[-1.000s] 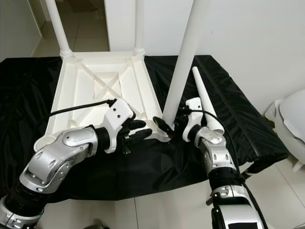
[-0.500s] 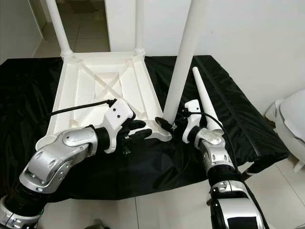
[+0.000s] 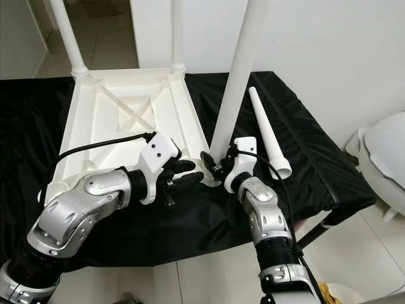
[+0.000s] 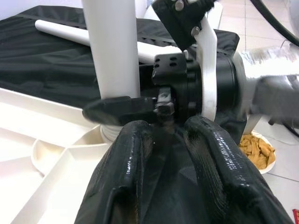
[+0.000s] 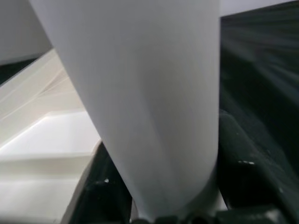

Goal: Building children table

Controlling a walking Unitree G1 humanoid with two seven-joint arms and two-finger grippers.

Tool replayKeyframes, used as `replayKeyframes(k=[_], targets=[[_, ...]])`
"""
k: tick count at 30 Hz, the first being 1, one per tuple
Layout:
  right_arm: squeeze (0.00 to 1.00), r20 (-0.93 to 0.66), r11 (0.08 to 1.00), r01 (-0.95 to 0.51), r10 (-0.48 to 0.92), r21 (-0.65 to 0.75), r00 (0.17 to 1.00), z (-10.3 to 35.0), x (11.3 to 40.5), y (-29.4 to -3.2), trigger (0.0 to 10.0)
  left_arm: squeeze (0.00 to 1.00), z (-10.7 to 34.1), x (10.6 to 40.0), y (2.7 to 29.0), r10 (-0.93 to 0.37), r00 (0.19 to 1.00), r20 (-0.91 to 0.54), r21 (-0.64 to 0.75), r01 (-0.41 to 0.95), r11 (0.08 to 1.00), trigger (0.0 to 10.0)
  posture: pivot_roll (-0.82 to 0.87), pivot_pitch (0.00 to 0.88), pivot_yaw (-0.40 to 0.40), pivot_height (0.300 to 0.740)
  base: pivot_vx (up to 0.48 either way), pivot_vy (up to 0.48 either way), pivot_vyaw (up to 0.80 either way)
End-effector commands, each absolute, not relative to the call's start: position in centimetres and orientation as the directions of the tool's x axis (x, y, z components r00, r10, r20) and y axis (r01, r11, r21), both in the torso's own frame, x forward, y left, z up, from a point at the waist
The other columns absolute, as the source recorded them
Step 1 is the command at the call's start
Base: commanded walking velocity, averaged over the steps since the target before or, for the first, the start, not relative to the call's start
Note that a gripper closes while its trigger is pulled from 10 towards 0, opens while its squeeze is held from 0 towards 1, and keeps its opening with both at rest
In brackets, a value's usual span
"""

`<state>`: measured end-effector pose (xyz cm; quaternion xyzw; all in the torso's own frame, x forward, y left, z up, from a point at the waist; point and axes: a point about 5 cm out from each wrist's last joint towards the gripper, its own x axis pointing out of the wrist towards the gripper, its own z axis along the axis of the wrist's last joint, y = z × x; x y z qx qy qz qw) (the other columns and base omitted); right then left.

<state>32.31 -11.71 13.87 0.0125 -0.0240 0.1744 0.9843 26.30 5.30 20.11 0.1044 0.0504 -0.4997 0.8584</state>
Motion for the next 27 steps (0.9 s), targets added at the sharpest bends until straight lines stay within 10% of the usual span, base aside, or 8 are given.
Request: replayKeyframes(k=[1, 14, 15, 17, 18, 19, 27], targets=[[0.0, 0.069, 0.966, -0.258, 0.257, 0.008, 0.964, 14.3, 32.0, -10.8, 0.0, 0.0, 20.0, 26.0, 5.1, -0.861, 0.469, -0.199, 0.114, 0.883, 0.454, 10.0, -0.04, 0.045, -0.038, 0.74, 0.0, 0.0, 0.0], [0.0, 0.035, 0.984, -0.175, 0.173, 0.03, 0.984, 14.4, 31.2, -9.6, 0.0, 0.0, 20.0, 26.1, 5.0, -0.862, 0.466, -0.197, 0.114, 0.885, 0.452, 10.0, -0.04, 0.039, -0.038, 0.74, 0.0, 0.0, 0.0], [0.0, 0.028, 0.985, -0.172, 0.171, 0.027, 0.985, 14.5, 31.1, -9.7, 8.0, 0.0, 20.1, 26.2, 5.0, -0.862, 0.468, -0.196, 0.115, 0.884, 0.453, 10.0, -0.04, 0.038, -0.038, 0.74, 0.0, 0.0, 0.0], [0.0, 0.024, 0.984, -0.175, 0.175, 0.023, 0.984, 14.6, 31.2, -9.7, 10.0, 0.0, 20.1, 26.2, 5.0, -0.861, 0.469, -0.196, 0.117, 0.883, 0.454, 10.0, -0.04, 0.036, -0.038, 0.74, 0.0, 0.0, 0.0], [0.25, 0.024, 0.985, -0.17, 0.17, 0.014, 0.985, 14.6, 31.2, -10.0, 10.0, 0.0, 20.1, 26.3, 5.0, -0.861, 0.47, -0.195, 0.118, 0.883, 0.455, 10.0, -0.04, 0.036, -0.038, 0.74, 0.0, 0.0, 0.0], [1.0, 0.034, 0.985, -0.171, 0.17, 0.007, 0.985, 14.8, 31.4, -10.3, 10.0, 0.0, 20.1, 26.3, 5.1, -0.861, 0.47, -0.195, 0.119, 0.882, 0.455, 10.0, -0.04, 0.035, -0.038, 0.74, 0.0, 0.0, 0.0], [1.0, 0.061, 0.973, -0.229, 0.227, 0.038, 0.972, 15.8, 32.3, -12.0, 10.0, 0.0, 20.2, 26.4, 5.2, -0.86, 0.472, -0.195, 0.122, 0.881, 0.457, 10.0, -0.05, 0.031, -0.039, 0.74, 0.0, 0.0, 0.0]])
